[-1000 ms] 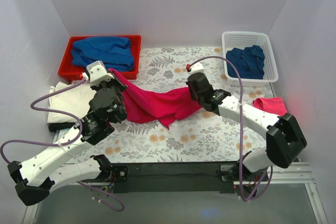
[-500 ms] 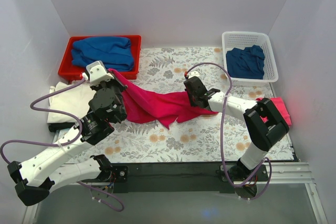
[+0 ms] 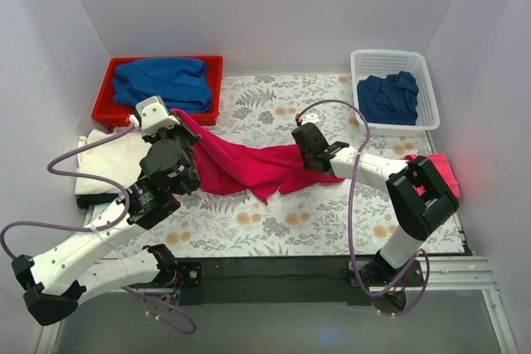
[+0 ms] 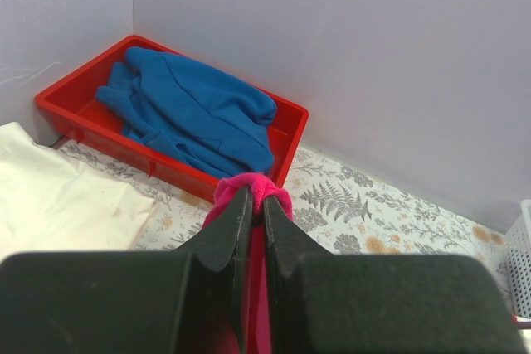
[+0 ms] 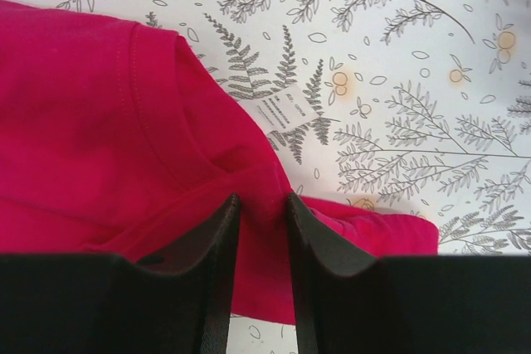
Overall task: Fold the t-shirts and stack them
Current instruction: Flatten out the tshirt
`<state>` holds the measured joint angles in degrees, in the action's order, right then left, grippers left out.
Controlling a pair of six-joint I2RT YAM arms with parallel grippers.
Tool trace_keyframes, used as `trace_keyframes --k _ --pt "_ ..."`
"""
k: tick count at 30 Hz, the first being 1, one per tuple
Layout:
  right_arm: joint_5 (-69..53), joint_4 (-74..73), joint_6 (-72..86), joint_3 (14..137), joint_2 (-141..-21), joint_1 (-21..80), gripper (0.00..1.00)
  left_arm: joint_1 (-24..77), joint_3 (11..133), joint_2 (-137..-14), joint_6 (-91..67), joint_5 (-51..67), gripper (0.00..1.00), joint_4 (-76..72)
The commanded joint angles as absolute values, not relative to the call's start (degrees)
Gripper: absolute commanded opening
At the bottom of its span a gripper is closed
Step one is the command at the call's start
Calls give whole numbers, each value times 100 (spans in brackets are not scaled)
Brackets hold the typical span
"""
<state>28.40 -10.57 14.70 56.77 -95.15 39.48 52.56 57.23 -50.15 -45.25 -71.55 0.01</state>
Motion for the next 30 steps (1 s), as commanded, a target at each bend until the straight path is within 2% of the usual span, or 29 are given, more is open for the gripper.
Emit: trace_keyframes --k 1,6,8,13,22,30 --pt "3260 -1099 1538 5616 -9150 3938 35 5221 5792 -4966 -4544 -7172 0 -35" --pt "3436 -1160 1564 5634 -9114 3938 30 5221 5792 -4992 -4570 -7146 0 -35" --pt "3419 -1195 1591 5634 -9114 3938 23 5221 5792 -5001 -4570 -7154 0 -26" --pt "3305 -1222 1617 5581 -9114 3929 15 5221 5783 -4975 -4570 -7154 0 -35" --pt "3085 -1178 1565 5642 -9185 3938 29 5221 5774 -4948 -4579 -7172 0 -35" --pt "2901 -1125 1503 5757 -9439 3929 31 5221 5766 -4940 -4588 -7189 0 113"
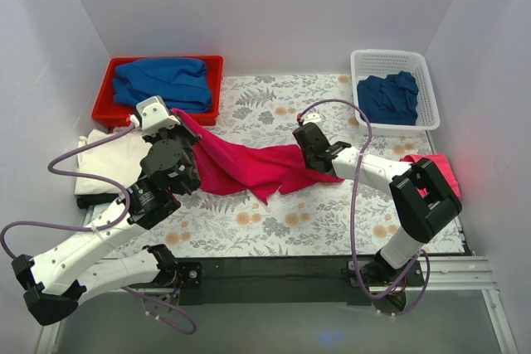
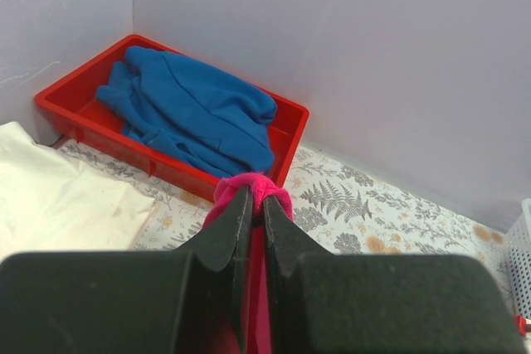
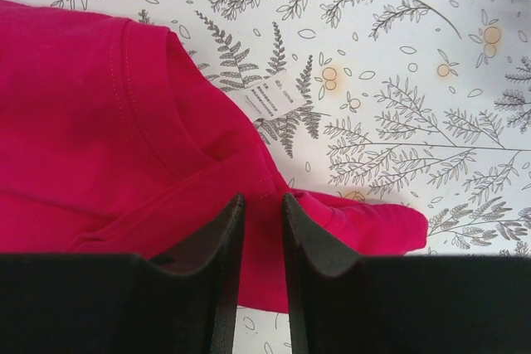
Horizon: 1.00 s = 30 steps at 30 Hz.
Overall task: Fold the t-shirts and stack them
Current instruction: Flatten out the tshirt
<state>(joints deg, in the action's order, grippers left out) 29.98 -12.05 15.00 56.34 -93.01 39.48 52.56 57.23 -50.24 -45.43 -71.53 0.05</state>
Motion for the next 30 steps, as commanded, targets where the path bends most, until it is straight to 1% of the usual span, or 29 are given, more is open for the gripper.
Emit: trace_keyframes --k 1,4,6,9,10,11,17,30 --pt "2874 -1116 1503 5766 -9474 3937 31 5221 5766 -4922 -4588 -7198 0 114" --pt "2830 -1090 1529 5783 -9624 3938 29 5221 5766 -4896 -4579 -7207 0 123" --pt "2830 -1081 1538 5801 -9712 3937 26 5221 5774 -4887 -4553 -7216 0 123" --pt "2839 -1090 1573 5818 -9712 3938 14 5221 5774 -4895 -4544 -7233 0 123" --pt "2865 -1099 1591 5827 -9686 3938 5 5221 5774 -4896 -4544 -7233 0 123" --pt "2883 -1099 1591 5827 -9651 3946 1 5221 5774 -4896 -4544 -7233 0 123" --pt "3164 -1283 1617 5933 -9256 3955 1 5221 5792 -4904 -4561 -7207 0 123" --pt "3199 -1564 1512 5924 -7349 3981 1 5221 5844 -4992 -4597 -7172 0 123"
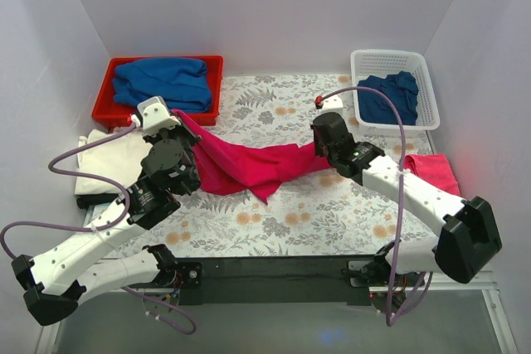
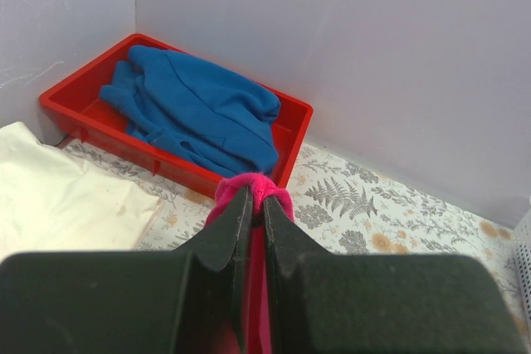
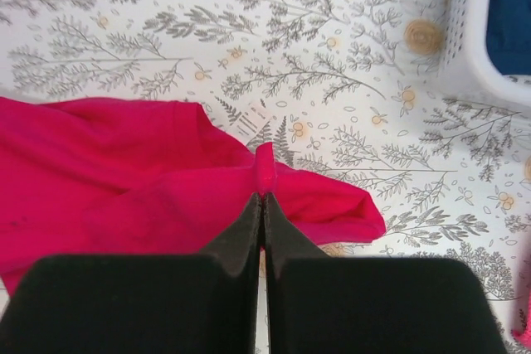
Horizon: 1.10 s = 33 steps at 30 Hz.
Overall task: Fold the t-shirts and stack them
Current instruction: Flatten out the tshirt
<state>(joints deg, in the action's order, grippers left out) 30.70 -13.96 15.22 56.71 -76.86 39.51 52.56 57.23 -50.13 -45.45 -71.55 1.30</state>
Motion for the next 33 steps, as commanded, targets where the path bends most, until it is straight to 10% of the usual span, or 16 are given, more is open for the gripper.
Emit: trace_keyframes --k 1,16,33 --pt "3251 -1617 1520 5967 -7252 3981 1 5221 5853 -4992 -4588 -7172 0 114" --pt "3955 -1872 765 6504 -4791 3981 1 5221 6116 -4605 -521 -7321 0 -4041" --pt "3902 -1881 263 6874 -3252 3973 1 5221 7533 -5510 476 -6672 0 -4518"
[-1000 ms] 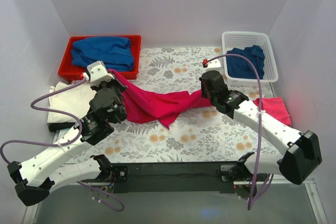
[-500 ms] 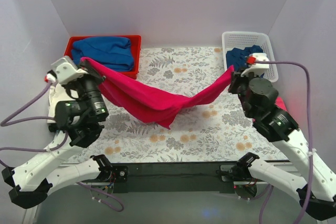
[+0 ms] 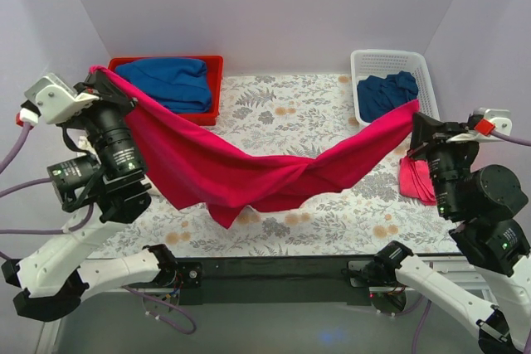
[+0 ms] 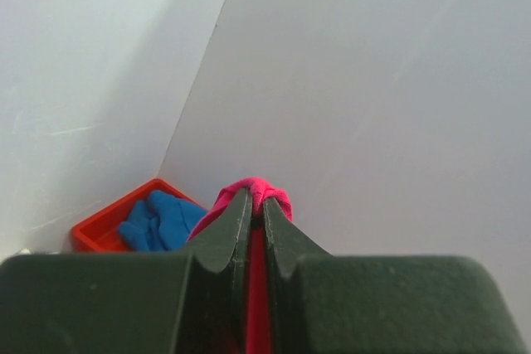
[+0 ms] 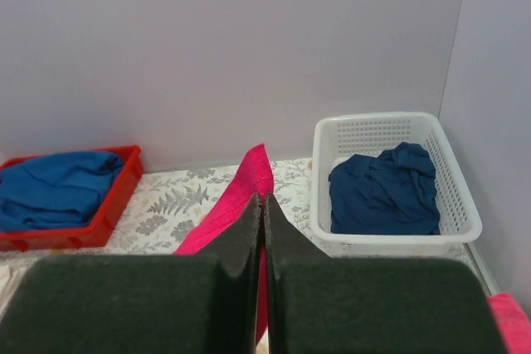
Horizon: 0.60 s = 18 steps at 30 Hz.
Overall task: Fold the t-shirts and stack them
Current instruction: Flatten out the tshirt
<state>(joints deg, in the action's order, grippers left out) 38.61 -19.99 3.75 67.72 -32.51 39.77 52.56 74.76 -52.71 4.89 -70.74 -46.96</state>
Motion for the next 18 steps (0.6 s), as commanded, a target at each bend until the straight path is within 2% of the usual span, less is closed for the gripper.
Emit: trace_keyframes --k 1,3,6,7,9,10,11,14,15,18 --pt "3972 -1872 377 6803 -3356 3973 1 5221 7332 -5606 283 -6645 0 -4544" --pt "4270 -1855 588 6419 -3506 3981 1 5186 7085 -5948 19 -6644 0 -4579" --pt "4841 -1811 1307 5864 -3823 3981 1 4984 6576 -6571 -1630 -6776 0 -3800" --pt "4999 -1776 1466 5453 -3936 3981 1 4905 6444 -6705 -2853 -6802 0 -3066" --pt "5352 -1670 1853 5143 -4051 3973 1 4528 6083 -6986 -4176 -6680 0 -1749" --pt "5544 -1539 1924 4863 -4165 3973 1 4135 5960 -7231 -5471 -6323 0 -1227" --pt "5650 -1495 1942 4765 -4218 3973 1 3913 5881 -7346 -6032 -6154 0 -821" --pt "5984 -1363 1890 4579 -4473 3938 1 3185 5626 -7804 -6529 -5582 0 -676" --pt "6038 -1354 1872 4570 -4535 3920 1 3034 5494 -7935 -6452 -5451 0 -1068" --pt "6038 -1204 1828 4518 -4649 3859 1 2436 5711 -8419 -6469 -4845 0 -1282"
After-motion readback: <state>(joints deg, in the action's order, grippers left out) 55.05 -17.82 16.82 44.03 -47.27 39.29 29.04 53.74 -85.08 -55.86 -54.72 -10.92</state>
